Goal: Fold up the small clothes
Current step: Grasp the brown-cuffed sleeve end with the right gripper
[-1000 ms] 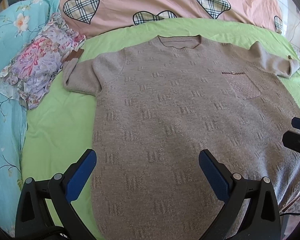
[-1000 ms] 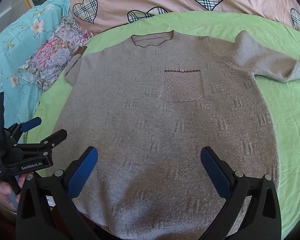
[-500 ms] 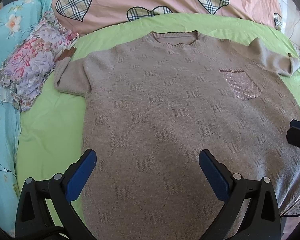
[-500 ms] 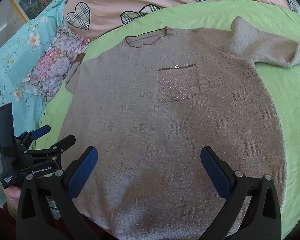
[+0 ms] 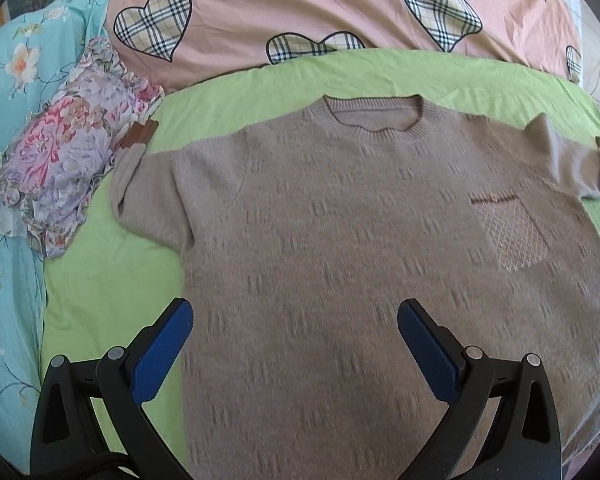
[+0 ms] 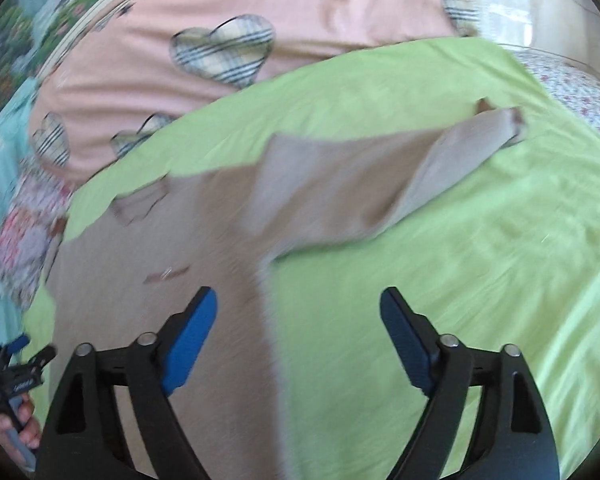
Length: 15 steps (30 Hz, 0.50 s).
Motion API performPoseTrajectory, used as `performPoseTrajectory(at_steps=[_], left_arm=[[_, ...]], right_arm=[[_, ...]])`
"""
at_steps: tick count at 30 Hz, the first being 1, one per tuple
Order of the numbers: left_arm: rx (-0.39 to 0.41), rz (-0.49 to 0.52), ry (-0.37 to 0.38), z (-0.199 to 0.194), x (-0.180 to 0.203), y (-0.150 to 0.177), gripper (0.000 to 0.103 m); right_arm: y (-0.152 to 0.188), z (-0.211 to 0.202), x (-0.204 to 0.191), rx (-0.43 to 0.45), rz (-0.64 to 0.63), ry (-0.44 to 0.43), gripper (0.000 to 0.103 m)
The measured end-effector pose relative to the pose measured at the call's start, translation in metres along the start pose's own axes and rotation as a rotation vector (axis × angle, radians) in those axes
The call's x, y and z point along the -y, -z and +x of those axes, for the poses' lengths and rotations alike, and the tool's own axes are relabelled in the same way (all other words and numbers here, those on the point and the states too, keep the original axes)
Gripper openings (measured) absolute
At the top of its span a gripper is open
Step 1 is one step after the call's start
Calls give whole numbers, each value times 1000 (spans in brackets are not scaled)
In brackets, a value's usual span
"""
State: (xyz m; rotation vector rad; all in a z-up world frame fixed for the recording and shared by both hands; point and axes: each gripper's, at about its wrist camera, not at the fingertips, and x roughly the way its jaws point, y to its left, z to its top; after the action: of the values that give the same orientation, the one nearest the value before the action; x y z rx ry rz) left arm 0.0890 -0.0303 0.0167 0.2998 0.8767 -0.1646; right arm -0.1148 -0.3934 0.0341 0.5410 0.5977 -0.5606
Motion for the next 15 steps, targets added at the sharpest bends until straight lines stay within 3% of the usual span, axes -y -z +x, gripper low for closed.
performPoseTrajectory(at_steps=[6, 10, 15], left_arm=[[8, 1, -12, 10, -3, -23, 102], [-24, -6, 2, 26, 1, -31, 102], [-72, 17, -14, 47, 8, -31, 102]], right_arm=[[-83, 36, 73, 46, 100, 126, 74], [-134, 69, 104, 59, 97, 238, 72], [-164, 115, 144, -8, 123, 335, 68]])
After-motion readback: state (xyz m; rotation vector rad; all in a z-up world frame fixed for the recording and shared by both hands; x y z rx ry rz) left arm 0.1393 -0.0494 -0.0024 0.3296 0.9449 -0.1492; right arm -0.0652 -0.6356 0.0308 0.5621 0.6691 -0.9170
